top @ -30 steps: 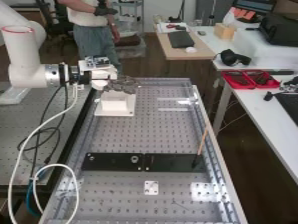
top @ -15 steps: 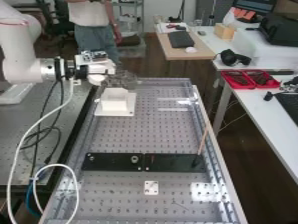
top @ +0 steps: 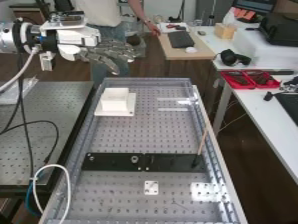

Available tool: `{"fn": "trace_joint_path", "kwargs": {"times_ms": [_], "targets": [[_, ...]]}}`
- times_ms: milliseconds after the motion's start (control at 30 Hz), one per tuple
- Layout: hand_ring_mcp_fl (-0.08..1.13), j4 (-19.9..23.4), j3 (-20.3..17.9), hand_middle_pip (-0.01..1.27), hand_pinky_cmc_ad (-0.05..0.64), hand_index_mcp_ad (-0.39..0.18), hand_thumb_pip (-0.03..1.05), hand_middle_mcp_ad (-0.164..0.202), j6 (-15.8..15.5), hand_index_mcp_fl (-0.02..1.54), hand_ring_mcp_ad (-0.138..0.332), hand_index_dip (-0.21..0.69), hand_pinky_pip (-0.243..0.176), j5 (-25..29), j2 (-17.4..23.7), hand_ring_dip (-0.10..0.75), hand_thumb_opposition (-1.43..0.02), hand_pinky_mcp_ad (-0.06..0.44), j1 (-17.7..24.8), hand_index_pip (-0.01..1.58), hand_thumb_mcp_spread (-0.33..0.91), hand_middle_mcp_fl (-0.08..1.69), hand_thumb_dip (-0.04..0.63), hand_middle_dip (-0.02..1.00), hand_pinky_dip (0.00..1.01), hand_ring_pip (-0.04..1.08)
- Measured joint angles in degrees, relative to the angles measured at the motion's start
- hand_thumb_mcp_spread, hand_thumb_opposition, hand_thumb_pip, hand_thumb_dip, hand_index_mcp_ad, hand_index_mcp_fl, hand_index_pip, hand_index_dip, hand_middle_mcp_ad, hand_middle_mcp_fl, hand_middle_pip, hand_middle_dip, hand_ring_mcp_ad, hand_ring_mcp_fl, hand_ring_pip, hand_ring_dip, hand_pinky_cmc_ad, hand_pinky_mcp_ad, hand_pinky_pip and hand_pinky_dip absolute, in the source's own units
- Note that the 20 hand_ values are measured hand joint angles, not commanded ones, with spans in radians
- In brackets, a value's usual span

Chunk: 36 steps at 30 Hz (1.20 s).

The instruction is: Grab the larger nut and place it in the white container

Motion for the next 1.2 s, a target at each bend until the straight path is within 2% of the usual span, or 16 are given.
{"fn": "trace_joint_path", "kwargs": {"times_ms": [67, 133, 200, 300, 400, 633, 833, 1033, 1200], "targets": [[0.01, -1.11, 1.62, 0.13, 0.351, -0.134, 0.57, 0.054, -0.34, 0.01, 0.154, -0.038, -0.094, 0.47, 0.74, 0.166, -0.76, 0.309, -1.72, 0.28, 0.08, 0.04, 0.126, 0.27, 0.64, 0.12], [0.00, -2.00, 4.28, 0.13, 0.367, -0.103, 0.57, 0.061, -0.95, 0.01, 0.173, -0.045, -0.098, 1.21, 1.52, 0.164, -0.76, 0.330, -4.23, 0.23, 0.06, 0.03, 0.099, 0.27, 0.62, 0.11], [0.00, -2.45, 5.94, 0.13, 0.363, -0.098, 0.57, 0.063, -1.88, 0.01, 0.176, -0.040, -0.101, 1.81, 1.76, 0.164, -0.76, 0.328, -5.50, 0.18, 0.06, 0.02, 0.087, 0.27, 0.61, 0.11], [0.00, -3.35, 8.33, 0.13, 0.379, -0.098, 0.58, 0.068, -3.72, 0.00, 0.182, -0.082, -0.105, 3.70, 1.59, 0.164, -0.78, 0.344, -6.62, 0.15, 0.05, 0.02, 0.080, 0.27, 0.58, 0.11], [0.00, -5.11, 10.42, 0.13, 0.379, -0.101, 0.63, 0.065, -4.12, 0.02, 0.180, -0.101, -0.106, 5.94, 0.36, 0.157, -0.80, 0.346, -6.97, 0.14, 0.03, 0.02, 0.065, 0.27, 0.56, 0.11], [0.01, -8.33, 14.92, 0.13, 0.396, -0.110, 0.65, 0.063, -4.55, 0.02, 0.183, -0.136, -0.106, 9.47, -3.87, 0.166, -0.84, 0.346, -7.86, 0.12, 0.02, 0.02, 0.065, 0.27, 0.53, 0.11], [0.01, -9.53, 16.99, 0.13, 0.396, -0.098, 0.65, 0.066, -3.71, 0.04, 0.185, -0.143, -0.106, 9.68, -6.92, 0.166, -0.85, 0.346, -9.21, 0.12, 0.01, 0.02, 0.063, 0.26, 0.53, 0.11], [0.01, -9.37, 17.36, 0.13, 0.400, -0.093, 0.64, 0.066, -3.36, 0.03, 0.188, -0.143, -0.105, 8.69, -7.80, 0.164, -0.85, 0.340, -10.18, 0.12, 0.00, 0.02, 0.063, 0.27, 0.53, 0.11], [0.01, -9.34, 17.47, 0.13, 0.398, -0.094, 0.64, 0.066, -3.17, 0.03, 0.185, -0.143, -0.105, 8.18, -7.95, 0.166, -0.85, 0.358, -10.58, 0.12, 0.00, 0.02, 0.063, 0.27, 0.53, 0.11]]}}
